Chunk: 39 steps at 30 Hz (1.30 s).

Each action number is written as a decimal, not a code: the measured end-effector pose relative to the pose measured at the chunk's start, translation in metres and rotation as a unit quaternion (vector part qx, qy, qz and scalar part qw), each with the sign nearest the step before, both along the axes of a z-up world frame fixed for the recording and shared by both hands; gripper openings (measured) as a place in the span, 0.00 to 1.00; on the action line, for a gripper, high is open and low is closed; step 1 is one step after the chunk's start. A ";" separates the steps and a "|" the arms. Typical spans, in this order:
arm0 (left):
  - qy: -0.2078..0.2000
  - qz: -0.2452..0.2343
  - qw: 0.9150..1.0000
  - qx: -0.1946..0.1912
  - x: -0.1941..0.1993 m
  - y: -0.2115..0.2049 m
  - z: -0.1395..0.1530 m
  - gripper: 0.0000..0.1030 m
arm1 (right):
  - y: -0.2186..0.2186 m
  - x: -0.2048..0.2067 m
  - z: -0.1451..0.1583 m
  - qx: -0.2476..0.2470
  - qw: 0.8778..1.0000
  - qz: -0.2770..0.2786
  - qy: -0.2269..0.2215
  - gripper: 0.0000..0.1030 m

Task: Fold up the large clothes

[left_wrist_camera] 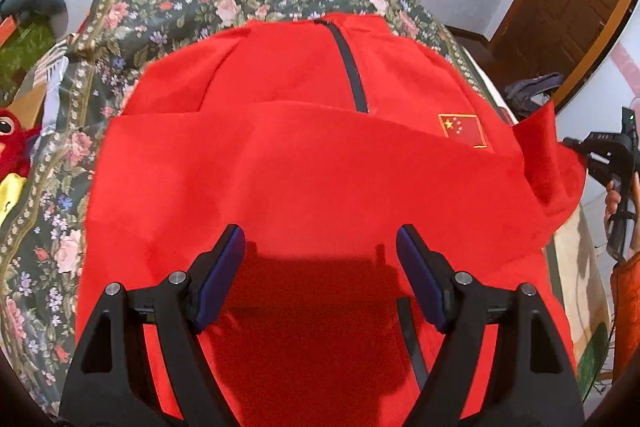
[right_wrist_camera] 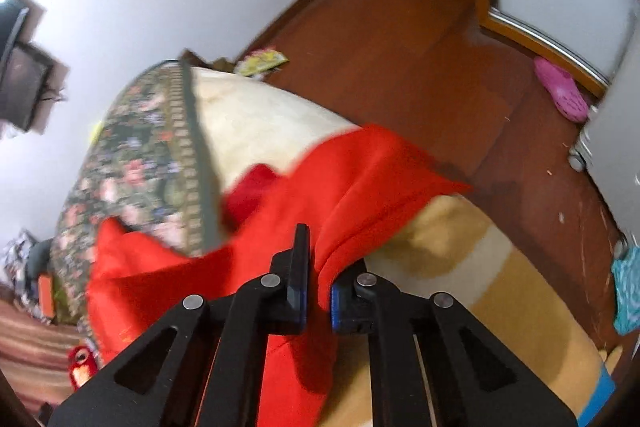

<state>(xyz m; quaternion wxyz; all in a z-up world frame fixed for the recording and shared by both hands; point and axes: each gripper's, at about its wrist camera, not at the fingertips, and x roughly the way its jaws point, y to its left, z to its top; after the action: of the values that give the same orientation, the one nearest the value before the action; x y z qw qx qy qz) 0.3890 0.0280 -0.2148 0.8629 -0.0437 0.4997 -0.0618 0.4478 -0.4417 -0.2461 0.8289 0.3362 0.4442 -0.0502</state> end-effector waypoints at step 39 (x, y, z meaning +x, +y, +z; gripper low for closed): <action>-0.014 0.026 0.999 0.020 -0.073 0.071 0.012 0.75 | 0.291 -0.063 -0.008 -0.118 0.930 0.345 0.051 0.33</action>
<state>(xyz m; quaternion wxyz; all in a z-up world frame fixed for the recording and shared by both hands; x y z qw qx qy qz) 0.3162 0.0990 -0.2026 0.8720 -0.0385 0.4872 -0.0294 0.3849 -0.1510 -0.2544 0.8051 0.0589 0.5651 0.1700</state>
